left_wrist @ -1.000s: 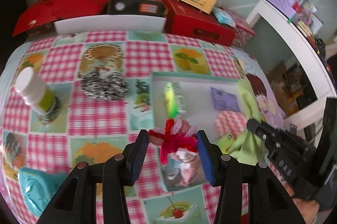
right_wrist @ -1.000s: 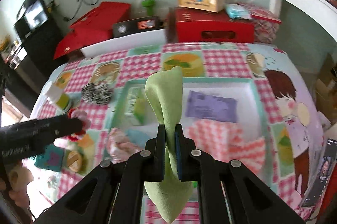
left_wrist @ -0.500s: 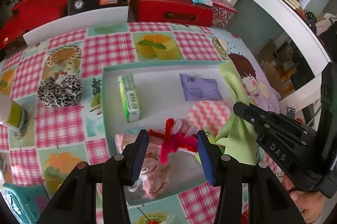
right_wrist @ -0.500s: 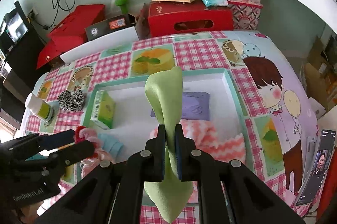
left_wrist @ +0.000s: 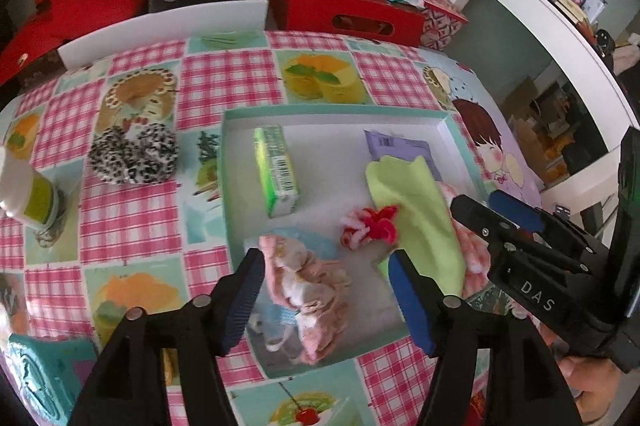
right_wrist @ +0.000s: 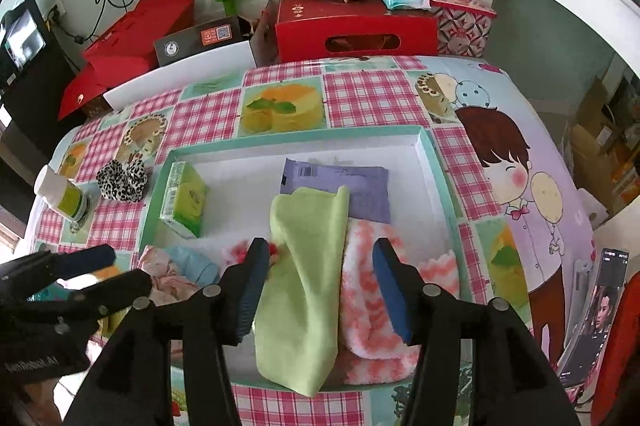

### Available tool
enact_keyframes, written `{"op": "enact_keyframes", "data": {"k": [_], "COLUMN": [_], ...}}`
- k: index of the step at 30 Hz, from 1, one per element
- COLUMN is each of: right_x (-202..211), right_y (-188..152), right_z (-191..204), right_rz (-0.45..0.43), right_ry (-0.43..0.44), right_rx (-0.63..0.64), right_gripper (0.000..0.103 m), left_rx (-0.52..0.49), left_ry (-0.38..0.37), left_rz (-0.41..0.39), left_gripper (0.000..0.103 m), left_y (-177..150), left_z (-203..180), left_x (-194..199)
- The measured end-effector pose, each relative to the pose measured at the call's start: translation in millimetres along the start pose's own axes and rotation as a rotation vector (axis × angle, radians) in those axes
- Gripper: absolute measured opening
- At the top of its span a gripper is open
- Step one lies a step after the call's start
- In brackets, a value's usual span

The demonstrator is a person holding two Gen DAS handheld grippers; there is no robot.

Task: Organize soft objects
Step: 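Carry the bow with the left tool while the right tool carries the green cloth over the tray, then open the left tool over the tray while the right tool releases the green cloth there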

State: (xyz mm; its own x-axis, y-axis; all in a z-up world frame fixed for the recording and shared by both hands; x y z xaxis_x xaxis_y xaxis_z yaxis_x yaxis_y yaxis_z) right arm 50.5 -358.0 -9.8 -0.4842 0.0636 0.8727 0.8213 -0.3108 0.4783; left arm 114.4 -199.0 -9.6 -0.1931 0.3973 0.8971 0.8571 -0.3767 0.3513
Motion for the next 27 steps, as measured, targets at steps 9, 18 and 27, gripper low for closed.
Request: {"op": "enact_keyframes", "data": {"k": [9,18,27], "right_x": [2.3,3.4,12.2], "right_y": [-7.2,-16.0,-19.8], "right_z": [13.8,27.7,46.7], "right_rz": [0.007,0.034,0.039], "right_ry": [-0.011,0.001,0.013], "right_rx": [0.030,0.047,0.089], "right_gripper": [0.088,0.089,0.089], "left_rx": [0.087,0.173,0.212], "left_ry": [0.078,0.099,0.102], "left_rz": [-0.051,-0.053,-0.079], "left_gripper": [0.103,0.103,0.103], "left_y": [-7.7,-23.0,-29.2], "left_z": [36.5,68.4,85.8], "left_x": [17.6,24.4,42.2]}}
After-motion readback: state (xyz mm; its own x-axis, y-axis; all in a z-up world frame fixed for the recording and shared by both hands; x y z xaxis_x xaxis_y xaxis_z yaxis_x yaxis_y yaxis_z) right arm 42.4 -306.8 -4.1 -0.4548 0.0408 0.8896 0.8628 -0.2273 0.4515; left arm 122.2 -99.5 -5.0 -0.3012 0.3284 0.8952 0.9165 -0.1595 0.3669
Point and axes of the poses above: each gripper's, at about its wrist camera, not at the fingertips, and x roughly against the way its jaws point, z to its left, y to its top, the point moved 3 cm from there along -x, roughly the way its jaws point, and after that the axes turned 3 degrees about z, right-handed, at the moved point
